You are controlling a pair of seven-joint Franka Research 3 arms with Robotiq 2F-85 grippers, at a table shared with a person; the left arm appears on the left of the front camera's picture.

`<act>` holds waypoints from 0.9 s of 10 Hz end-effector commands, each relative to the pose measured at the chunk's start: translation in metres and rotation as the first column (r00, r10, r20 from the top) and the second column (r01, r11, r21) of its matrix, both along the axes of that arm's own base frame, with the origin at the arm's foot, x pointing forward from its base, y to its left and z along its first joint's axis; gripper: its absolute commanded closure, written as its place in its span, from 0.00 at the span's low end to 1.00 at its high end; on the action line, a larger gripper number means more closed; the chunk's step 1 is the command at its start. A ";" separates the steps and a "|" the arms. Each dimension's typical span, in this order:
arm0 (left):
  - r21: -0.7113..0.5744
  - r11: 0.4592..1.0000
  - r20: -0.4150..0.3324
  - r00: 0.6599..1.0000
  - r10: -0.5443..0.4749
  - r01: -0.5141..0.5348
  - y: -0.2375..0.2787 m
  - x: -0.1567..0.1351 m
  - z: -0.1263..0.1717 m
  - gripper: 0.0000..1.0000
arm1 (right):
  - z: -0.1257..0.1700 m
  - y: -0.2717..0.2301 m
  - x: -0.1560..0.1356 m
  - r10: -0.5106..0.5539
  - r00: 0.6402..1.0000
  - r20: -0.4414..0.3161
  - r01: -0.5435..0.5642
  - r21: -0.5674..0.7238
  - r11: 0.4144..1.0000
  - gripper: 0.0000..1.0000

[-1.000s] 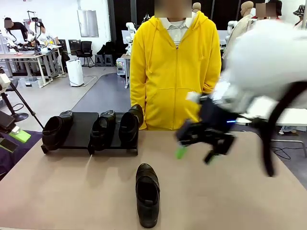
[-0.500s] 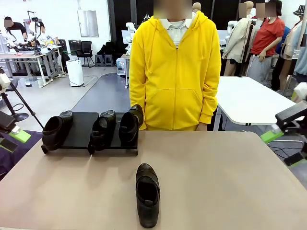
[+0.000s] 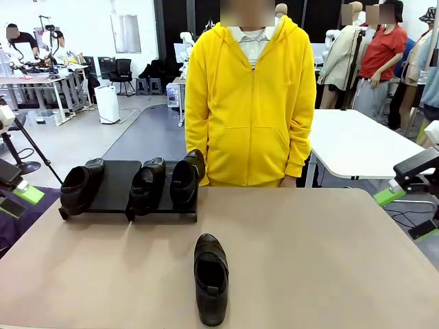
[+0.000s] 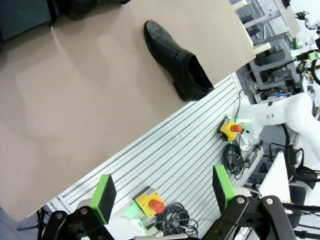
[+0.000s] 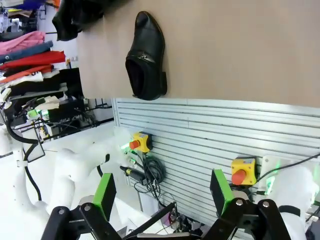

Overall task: Organize the shoes by placing them on the stand.
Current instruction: Pick up one Shoe and place it in the middle of the table, then place the Shoe from the middle of the table onto the Shoes Stand.

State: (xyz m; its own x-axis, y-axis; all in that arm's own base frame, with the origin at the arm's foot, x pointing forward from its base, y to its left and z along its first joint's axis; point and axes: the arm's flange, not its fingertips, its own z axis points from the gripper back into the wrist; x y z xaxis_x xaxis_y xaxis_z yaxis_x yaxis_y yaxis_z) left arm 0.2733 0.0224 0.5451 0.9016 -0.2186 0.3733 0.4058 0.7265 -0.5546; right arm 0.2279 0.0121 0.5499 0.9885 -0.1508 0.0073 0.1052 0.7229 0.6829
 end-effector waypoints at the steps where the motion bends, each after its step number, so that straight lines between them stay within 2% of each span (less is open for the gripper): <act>1: -0.019 1.000 0.001 1.000 -0.005 0.005 0.000 0.000 0.001 0.00 | 0.004 -0.001 0.000 0.023 1.000 0.020 -0.024 0.023 0.999 0.00; 8: 0.000 1.000 0.000 1.000 0.000 0.000 0.000 0.000 0.000 0.00 | 0.004 -0.001 0.000 0.023 1.000 0.020 -0.024 0.023 0.999 0.00; 9: -0.050 0.998 -0.087 0.996 0.037 -0.042 -0.042 0.009 -0.005 0.00 | 0.004 -0.001 0.000 0.023 1.000 0.020 -0.024 0.023 0.999 0.00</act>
